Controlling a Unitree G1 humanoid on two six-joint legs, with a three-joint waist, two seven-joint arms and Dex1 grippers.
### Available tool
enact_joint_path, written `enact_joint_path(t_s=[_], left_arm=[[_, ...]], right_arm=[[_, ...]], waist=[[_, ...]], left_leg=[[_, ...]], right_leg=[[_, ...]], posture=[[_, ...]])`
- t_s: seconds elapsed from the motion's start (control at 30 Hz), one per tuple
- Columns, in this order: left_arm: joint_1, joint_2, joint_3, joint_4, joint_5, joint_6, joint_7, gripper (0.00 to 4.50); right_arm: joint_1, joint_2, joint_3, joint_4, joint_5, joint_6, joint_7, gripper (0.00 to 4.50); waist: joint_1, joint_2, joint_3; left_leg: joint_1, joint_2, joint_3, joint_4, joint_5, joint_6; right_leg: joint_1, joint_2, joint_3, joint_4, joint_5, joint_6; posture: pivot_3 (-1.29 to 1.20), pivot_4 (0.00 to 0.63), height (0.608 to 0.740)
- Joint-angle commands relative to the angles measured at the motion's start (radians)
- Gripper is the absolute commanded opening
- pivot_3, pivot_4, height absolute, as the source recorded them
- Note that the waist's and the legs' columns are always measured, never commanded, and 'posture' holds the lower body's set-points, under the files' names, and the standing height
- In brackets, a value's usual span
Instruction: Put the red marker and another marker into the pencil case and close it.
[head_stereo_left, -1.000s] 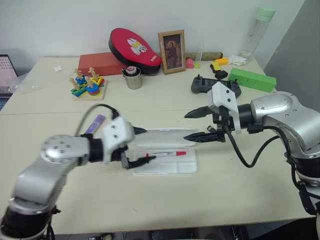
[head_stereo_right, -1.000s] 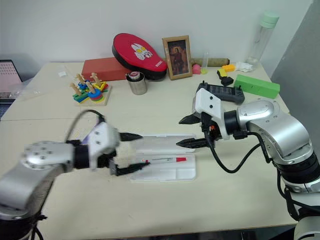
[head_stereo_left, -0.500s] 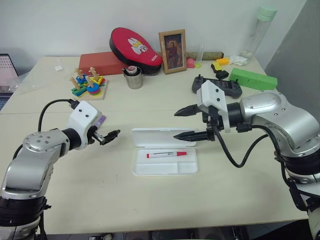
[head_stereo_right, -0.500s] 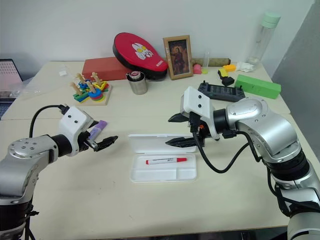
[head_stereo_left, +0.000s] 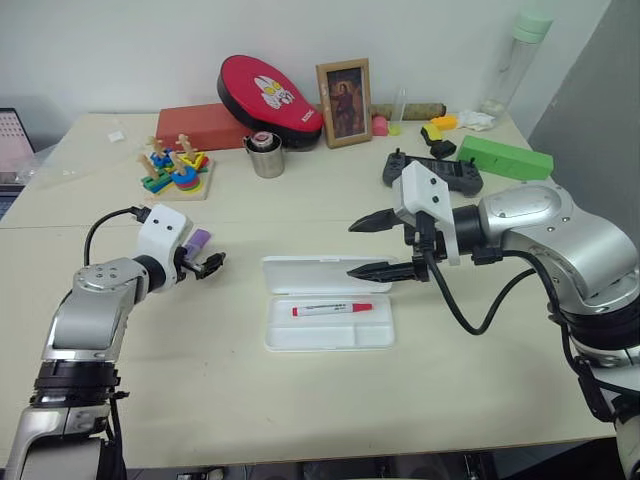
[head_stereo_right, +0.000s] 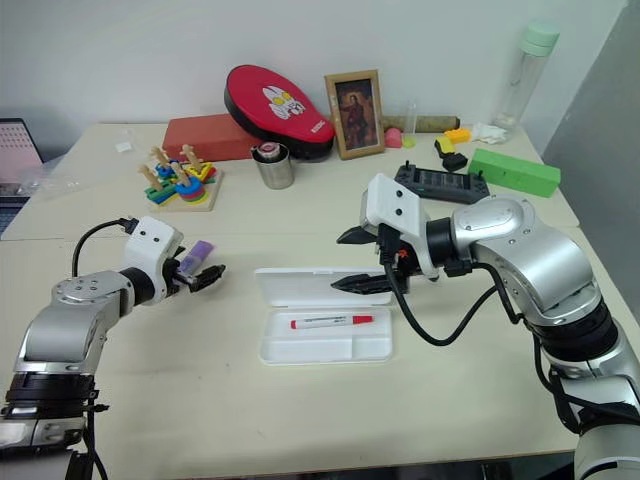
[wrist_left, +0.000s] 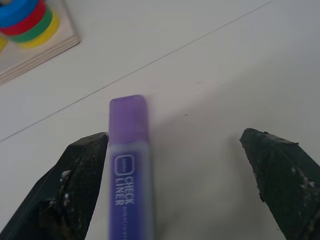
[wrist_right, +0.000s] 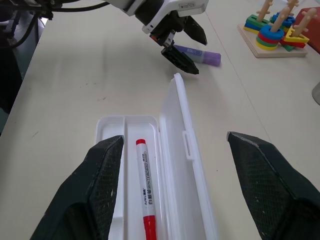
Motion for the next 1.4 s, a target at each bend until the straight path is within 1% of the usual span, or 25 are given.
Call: enact_joint_path(t_s=[0.03,0.1,0.37,0.47,0.5,0.53,0.57,0.63,0.73,0.87,0.97,1.3,1.4], left_arm=[[-0.037,-0.005,0.035,0.083,0.01,-0.049,0.022,4.49],[-0.046,-0.008,0.035,0.119,0.011,-0.068,0.025,4.49],[-0.099,-0.055,0.07,0.265,-0.037,-0.02,0.032,4.49],[-0.108,-0.063,0.083,0.269,-0.062,0.01,0.017,3.95],[-0.11,-0.065,0.089,0.267,-0.069,0.017,0.016,3.87],[-0.112,-0.066,0.094,0.265,-0.076,0.026,0.017,3.52],[-0.114,-0.067,0.099,0.263,-0.08,0.034,0.019,3.44],[-0.114,-0.064,0.107,0.262,-0.083,0.05,0.026,3.0],[-0.116,-0.069,0.128,0.265,-0.093,0.069,0.039,2.46],[-0.108,-0.062,0.12,0.259,-0.082,0.063,0.035,1.74],[-0.116,-0.075,0.173,0.253,-0.126,0.114,0.055,1.23],[-0.085,-0.083,0.182,0.181,-0.142,0.15,0.075,1.22],[-0.055,-0.077,0.169,0.105,-0.129,0.133,0.08,1.22]], right_arm=[[-0.007,-0.01,-0.018,-0.031,0.001,0.001,-0.009,3.46],[-0.007,-0.011,-0.019,-0.032,0.003,0.002,-0.01,3.46],[-0.007,-0.014,-0.02,-0.032,0.006,0.006,-0.014,3.46],[-0.01,-0.014,-0.018,-0.029,0.004,0.006,-0.014,3.46],[-0.011,-0.013,-0.018,-0.029,0.004,0.006,-0.015,3.46],[-0.011,-0.014,-0.018,-0.029,0.004,0.007,-0.015,3.46],[-0.011,-0.013,-0.018,-0.03,0.004,0.008,-0.016,3.46],[-0.01,-0.012,-0.017,-0.03,0.004,0.01,-0.018,3.46],[-0.009,-0.01,-0.016,-0.03,0.003,0.009,-0.019,3.46],[-0.011,-0.008,-0.015,-0.028,0.002,0.011,-0.02,3.46],[-0.013,-0.007,-0.015,-0.023,0.0,0.007,-0.018,3.46],[-0.01,-0.011,-0.016,-0.026,0.0,0.006,-0.015,3.46],[-0.01,-0.013,-0.015,-0.028,0.001,0.006,-0.012,3.46]], waist=[[0.0,0.0,0.0],[0.001,0.0,0.0],[0.001,0.0,0.0],[0.0,0.0,0.0],[0.0,0.0,0.0],[0.0,0.0,0.0],[0.0,0.0,0.0],[0.0,0.0,0.0],[0.0,0.0,0.0],[0.0,0.0,0.0],[0.0,0.0,0.0],[0.0,0.0,0.0],[-0.001,0.0,0.0]], left_leg=[[0.0,0.0,0.0,0.0,0.0,0.0],[0.0,0.0,0.0,0.0,0.0,0.0],[0.001,0.0,-0.001,0.0,0.0,0.0],[0.001,0.0,-0.001,0.0,0.0,0.0],[0.002,0.0,-0.001,0.0,0.0,0.0],[0.002,0.0,-0.001,0.001,0.0,0.0],[0.002,0.0,-0.001,0.0,0.0,0.0],[0.002,0.0,-0.001,0.0,0.0,0.0],[0.002,0.0,0.0,0.0,0.0,0.0],[0.002,0.0,0.0,0.0,0.0,0.0],[0.002,0.0,0.0,0.0,0.0,0.0],[0.002,0.0,0.0,0.0,0.0,0.0],[0.002,0.0,0.0,0.0,0.0,0.0]], right_leg=[[0.0,0.0,0.0,0.0,0.0,0.0],[0.0,0.0,0.0,0.0,0.0,0.0],[0.001,0.0,-0.001,0.001,0.0,0.0],[0.001,0.0,-0.001,0.002,0.0,0.0],[0.001,0.0,-0.001,0.002,0.0,0.0],[0.001,0.0,-0.001,0.002,0.0,0.0],[0.001,0.0,-0.001,0.002,0.0,0.0],[0.001,0.0,0.0,0.002,0.0,0.0],[0.001,0.0,0.0,0.001,0.0,0.0],[0.001,0.0,0.0,0.001,0.0,0.0],[0.001,0.0,0.0,0.001,0.0,0.0],[0.001,0.0,0.0,0.001,0.0,0.0],[0.001,0.0,0.0,0.001,0.0,0.0]], posture=[[0.0,0.15,0.74],[0.0,0.15,0.74],[0.0,0.15,0.74],[0.0,0.15,0.74],[0.0,0.15,0.74],[0.0,0.15,0.74],[0.0,0.15,0.74],[0.0,0.15,0.74],[0.0,0.15,0.74],[0.0,0.15,0.74],[0.0,0.15,0.74],[0.0,0.15,0.74],[0.0,0.15,0.74]])
